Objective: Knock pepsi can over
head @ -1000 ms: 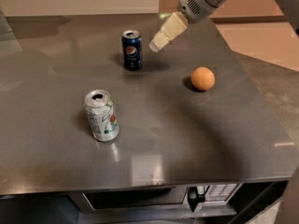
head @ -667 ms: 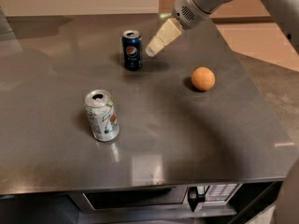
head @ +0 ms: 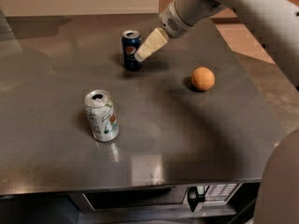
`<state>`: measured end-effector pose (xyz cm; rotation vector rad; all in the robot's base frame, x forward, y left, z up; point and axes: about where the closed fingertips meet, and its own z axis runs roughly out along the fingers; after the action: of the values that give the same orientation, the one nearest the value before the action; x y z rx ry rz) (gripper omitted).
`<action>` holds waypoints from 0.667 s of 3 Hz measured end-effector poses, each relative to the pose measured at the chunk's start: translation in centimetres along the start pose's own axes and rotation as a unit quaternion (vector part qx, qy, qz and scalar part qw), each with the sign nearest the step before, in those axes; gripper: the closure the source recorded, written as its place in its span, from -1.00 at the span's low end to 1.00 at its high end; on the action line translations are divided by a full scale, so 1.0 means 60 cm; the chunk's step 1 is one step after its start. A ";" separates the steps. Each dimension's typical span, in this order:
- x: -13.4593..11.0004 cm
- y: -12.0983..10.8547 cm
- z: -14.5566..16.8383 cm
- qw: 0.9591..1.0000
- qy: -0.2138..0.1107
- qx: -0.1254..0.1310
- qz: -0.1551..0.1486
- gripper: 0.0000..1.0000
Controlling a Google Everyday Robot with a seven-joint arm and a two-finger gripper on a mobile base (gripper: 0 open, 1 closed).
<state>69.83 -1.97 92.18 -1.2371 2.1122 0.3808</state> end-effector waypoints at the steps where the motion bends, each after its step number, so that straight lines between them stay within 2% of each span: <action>1: -0.010 -0.016 0.035 1.000 -0.018 0.003 0.009 -1.00; 2: -0.021 -0.027 0.069 0.999 -0.034 0.001 0.013 -1.00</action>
Offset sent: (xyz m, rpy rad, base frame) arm 0.0537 0.0319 -0.0292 0.1100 -0.0397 -0.0256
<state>73.24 0.25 90.04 -1.1799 2.0726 0.4267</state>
